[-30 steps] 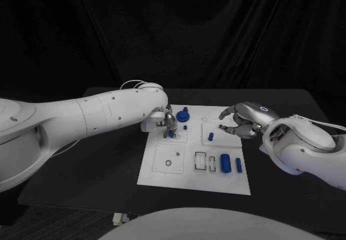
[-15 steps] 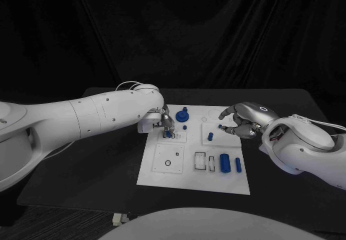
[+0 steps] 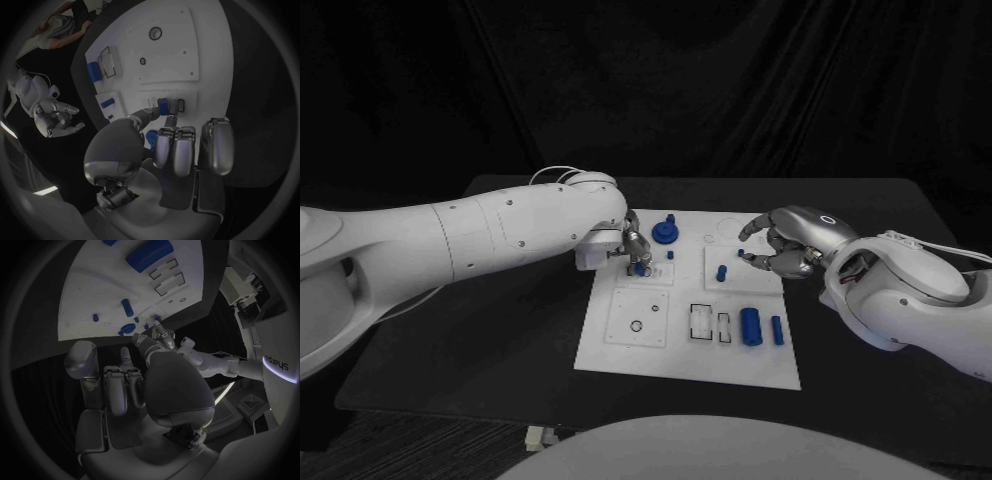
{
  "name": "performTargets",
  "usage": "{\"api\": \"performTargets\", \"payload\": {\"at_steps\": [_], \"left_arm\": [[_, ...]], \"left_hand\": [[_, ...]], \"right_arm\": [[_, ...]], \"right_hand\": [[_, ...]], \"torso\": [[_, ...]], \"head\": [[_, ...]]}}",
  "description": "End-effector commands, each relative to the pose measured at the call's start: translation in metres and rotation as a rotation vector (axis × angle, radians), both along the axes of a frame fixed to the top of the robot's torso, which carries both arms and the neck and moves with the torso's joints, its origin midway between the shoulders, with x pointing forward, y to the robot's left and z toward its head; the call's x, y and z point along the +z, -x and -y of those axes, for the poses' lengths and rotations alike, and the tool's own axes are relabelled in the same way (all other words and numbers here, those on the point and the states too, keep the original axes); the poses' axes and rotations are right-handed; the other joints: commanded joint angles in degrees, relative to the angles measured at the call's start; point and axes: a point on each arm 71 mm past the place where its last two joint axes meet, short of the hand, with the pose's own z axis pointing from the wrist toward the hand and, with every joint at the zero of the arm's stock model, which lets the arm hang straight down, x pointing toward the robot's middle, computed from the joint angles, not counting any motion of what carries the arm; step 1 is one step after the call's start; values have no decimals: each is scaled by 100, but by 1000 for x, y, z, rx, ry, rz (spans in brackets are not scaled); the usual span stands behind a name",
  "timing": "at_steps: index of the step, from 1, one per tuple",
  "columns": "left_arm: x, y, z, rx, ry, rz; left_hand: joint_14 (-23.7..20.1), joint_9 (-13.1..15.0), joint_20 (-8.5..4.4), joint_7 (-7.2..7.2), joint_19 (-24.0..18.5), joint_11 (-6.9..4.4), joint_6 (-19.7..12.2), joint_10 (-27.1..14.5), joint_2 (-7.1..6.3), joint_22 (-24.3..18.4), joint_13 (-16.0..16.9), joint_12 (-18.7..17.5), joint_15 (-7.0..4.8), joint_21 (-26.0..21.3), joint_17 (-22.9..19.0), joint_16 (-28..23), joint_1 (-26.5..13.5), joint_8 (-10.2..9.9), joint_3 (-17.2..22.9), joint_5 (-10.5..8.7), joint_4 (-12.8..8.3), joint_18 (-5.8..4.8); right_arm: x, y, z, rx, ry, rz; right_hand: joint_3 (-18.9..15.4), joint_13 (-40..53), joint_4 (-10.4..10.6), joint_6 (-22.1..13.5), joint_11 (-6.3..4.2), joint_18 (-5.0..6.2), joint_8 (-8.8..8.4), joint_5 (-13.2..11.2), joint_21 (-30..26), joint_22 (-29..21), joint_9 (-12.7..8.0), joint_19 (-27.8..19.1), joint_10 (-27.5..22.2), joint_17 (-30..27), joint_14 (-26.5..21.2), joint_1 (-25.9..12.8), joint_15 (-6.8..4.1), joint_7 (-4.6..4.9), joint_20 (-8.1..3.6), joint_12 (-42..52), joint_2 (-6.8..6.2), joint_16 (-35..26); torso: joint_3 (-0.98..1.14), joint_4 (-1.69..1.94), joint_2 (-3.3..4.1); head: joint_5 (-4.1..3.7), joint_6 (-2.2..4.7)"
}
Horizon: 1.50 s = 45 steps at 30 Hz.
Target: Assemble the parts on the task board
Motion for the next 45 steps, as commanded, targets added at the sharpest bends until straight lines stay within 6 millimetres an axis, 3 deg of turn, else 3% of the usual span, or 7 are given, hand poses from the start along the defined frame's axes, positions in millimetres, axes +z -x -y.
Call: {"api": "performTargets", "payload": {"at_steps": [1,17,23,45], "left_arm": [[2,-1,2,27,40,46],[4,0,4,41,80,85],[4,1,5,35,85,83],[2,3,4,22,85,70]], "left_hand": [[596,5,38,-447,81,-40,464,253,5,1157,1035,-31,20,2,1509,15,43,-19,5,39,-19,-41],[596,-3,39,-431,53,-38,427,204,23,1137,973,-118,24,-67,1509,15,33,-57,-14,31,37,-27],[596,-4,40,-425,49,-38,417,194,26,1134,961,-134,26,-79,1509,15,35,-67,-21,15,50,-25],[596,-10,45,-412,20,-28,373,169,22,1116,936,-174,35,-144,1509,15,56,-102,-34,11,67,-12]], "right_arm": [[-2,0,2,-20,3,-2],[-7,2,4,-23,3,-11],[-7,3,4,-24,1,-10],[-8,3,4,-21,-5,-6]], "right_hand": [[38,1506,4,39,48,69,-1,17,-30,686,-8,-11,599,1510,600,53,52,14,13,14,16,15],[39,1506,2,47,58,71,-2,27,-42,683,-13,-14,599,1510,600,57,58,20,18,14,11,15],[39,1506,2,47,58,71,-2,27,-42,683,-13,-14,599,1510,600,57,58,20,18,14,11,15],[40,1506,2,54,64,71,-3,36,-46,682,-17,-15,599,1510,600,59,64,25,22,14,7,15]], "torso": [[0,1,0],[1,0,4],[1,-1,3],[1,-1,5]], "head": [[-4,1],[31,1],[1,1],[27,1]]}}
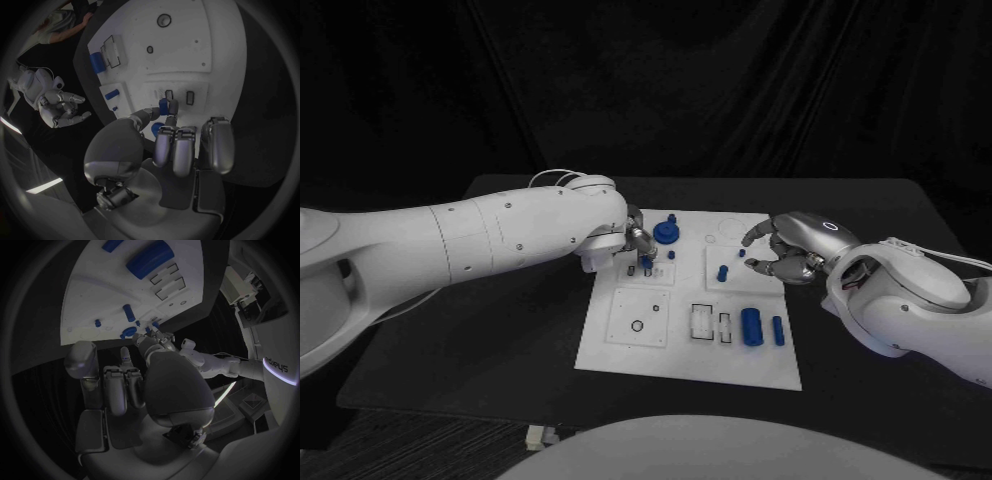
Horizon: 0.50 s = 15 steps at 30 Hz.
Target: Assemble the parts on the task board
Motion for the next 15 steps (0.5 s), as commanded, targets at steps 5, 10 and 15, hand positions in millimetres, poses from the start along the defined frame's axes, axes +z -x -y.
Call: {"api": "performTargets", "payload": {"at_steps": [5,10,15], "left_arm": [[-3,1,0,-12,13,-7],[-5,1,-1,-10,10,-11],[-6,2,-2,-10,8,-15]], "left_hand": [[597,-8,46,-375,15,-33,333,156,5,1114,930,-32,35,-42,1510,15,39,-23,-2,-16,37,-10],[597,-11,53,-363,-13,-21,299,133,0,1097,908,-65,45,-103,1510,15,51,-47,-14,-23,47,1],[597,-11,60,-353,-34,-9,271,109,-9,1085,884,-102,55,-147,1510,15,64,-64,-27,-30,53,9]], "right_arm": [[0,0,1,-10,-4,9],[0,0,1,-10,-3,8],[0,0,0,-8,-3,7]], "right_hand": [[40,1508,2,34,22,71,-3,36,-21,680,-5,-15,600,1510,605,59,26,5,22,14,7,15],[40,1508,2,43,27,71,-3,44,-24,679,-9,-15,600,1510,605,60,31,9,26,14,4,15],[40,1508,2,43,27,71,-3,44,-24,679,-9,-15,600,1510,605,60,31,9,26,14,4,15]], "torso": [[-3,3,-1],[-2,1,-1],[-1,1,3]], "head": [[-11,1],[-11,1],[-10,1]]}}
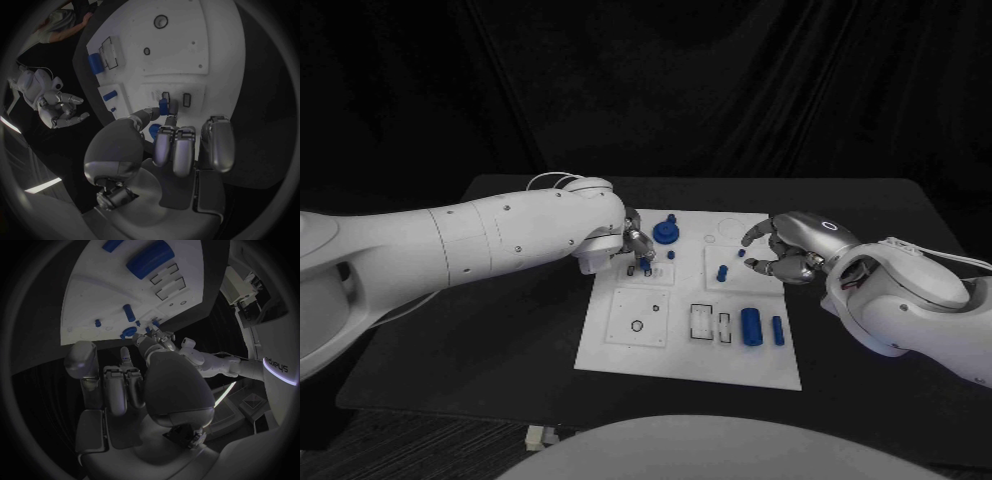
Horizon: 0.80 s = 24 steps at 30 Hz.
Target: Assemble the parts on the task board
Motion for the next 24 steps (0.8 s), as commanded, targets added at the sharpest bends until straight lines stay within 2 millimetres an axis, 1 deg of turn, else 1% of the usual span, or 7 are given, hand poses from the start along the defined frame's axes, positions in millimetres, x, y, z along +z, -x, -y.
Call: {"api": "performTargets", "payload": {"at_steps": [1,10,24], "left_arm": [[-2,1,1,-15,10,-8],[-7,3,0,-16,6,-22],[-10,5,0,-18,8,-29]], "left_hand": [[597,-2,28,-324,-28,-12,282,102,-11,1084,881,-38,56,-43,1505,15,67,-39,-14,-19,37,11],[597,7,43,-308,-55,2,248,83,-64,1070,869,-63,70,-99,1505,15,90,-57,-78,-107,39,21],[597,9,47,-305,-66,6,237,74,-75,1063,861,-76,74,-125,1505,15,89,-63,-98,-120,48,26]], "right_arm": [[0,0,0,-8,-3,7],[0,0,0,-7,-3,6],[0,0,-1,-5,-3,6]], "right_hand": [[40,1509,2,43,27,71,-3,20,-24,680,-9,-16,600,1510,605,60,32,9,26,14,4,15],[40,1509,2,43,27,71,-3,20,-24,680,-9,-16,600,1510,605,60,32,9,26,14,4,15],[40,1509,4,49,31,71,-4,24,-26,680,-13,-16,600,1510,605,59,35,12,30,14,1,15]], "torso": [[0,0,4],[0,-1,1],[1,-1,-1]], "head": [[-3,1],[-2,1],[-10,1]]}}
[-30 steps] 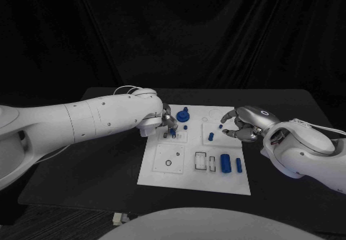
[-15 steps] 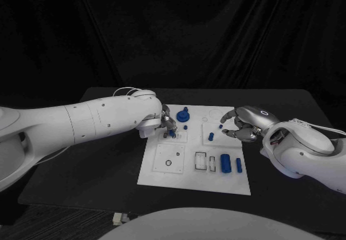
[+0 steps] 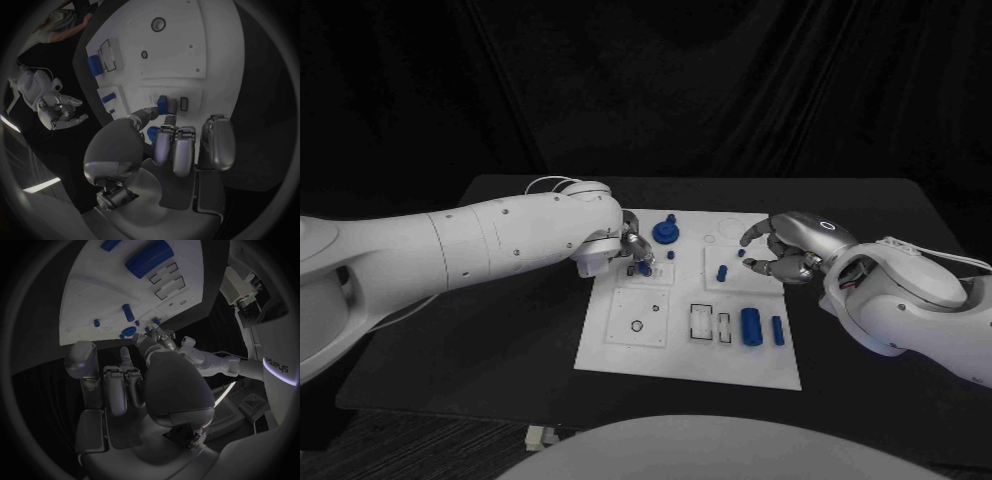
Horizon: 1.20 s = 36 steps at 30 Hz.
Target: Assemble the parts on the task board
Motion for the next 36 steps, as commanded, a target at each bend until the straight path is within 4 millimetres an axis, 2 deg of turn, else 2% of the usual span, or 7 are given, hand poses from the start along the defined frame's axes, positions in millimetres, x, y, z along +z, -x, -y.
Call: {"api": "performTargets", "payload": {"at_steps": [1,11,16,22,36], "left_arm": [[-4,3,2,-17,7,-14],[-5,3,3,-19,7,-17],[-6,3,3,-22,3,-23],[-7,3,2,-23,-2,-29],[-8,3,1,-23,-9,-36]], "left_hand": [[595,-7,8,-158,-24,2,128,68,-29,1064,861,-34,36,-27,1507,15,46,-21,-45,-22,-6,25],[594,-3,27,-135,-33,22,67,56,-50,1060,856,-50,55,-50,1505,13,-16,-57,-189,-115,110,28],[592,2,42,-133,-38,33,32,47,-61,1057,858,-58,66,-77,1500,10,-37,-88,-399,-459,245,33],[589,0,49,-126,-39,42,5,36,-69,1056,851,-73,74,-87,1493,5,-30,-110,-470,-565,285,34],[585,-3,52,-124,-43,46,-19,30,-92,1054,850,-78,77,-99,1483,-2,-1,-124,-504,-607,279,36]], "right_arm": [[0,0,0,-8,-2,6],[0,0,0,-8,-3,6],[0,0,0,-8,-2,6],[0,0,0,-8,-2,5],[-1,0,0,-7,-1,3]], "right_hand": [[40,1509,4,29,31,71,-4,25,-26,681,-10,-15,600,1510,606,59,36,-8,30,14,1,15],[40,1509,4,29,31,71,-4,25,-26,681,-10,-15,600,1510,606,59,36,-8,30,14,1,15],[40,1509,4,29,31,71,-4,25,-26,681,-10,-15,600,1510,606,59,36,-8,30,14,1,15],[40,1509,4,29,31,71,-4,25,-26,681,-10,-15,600,1510,606,59,36,-8,30,14,1,15],[40,1509,4,29,31,71,-4,25,-26,681,-10,-15,600,1510,606,59,36,-8,30,14,1,15]], "torso": [[1,0,-1],[0,0,1],[0,-2,0],[0,0,0],[0,1,2]], "head": [[-1,1],[-11,1],[-2,1],[-11,1],[4,1]]}}
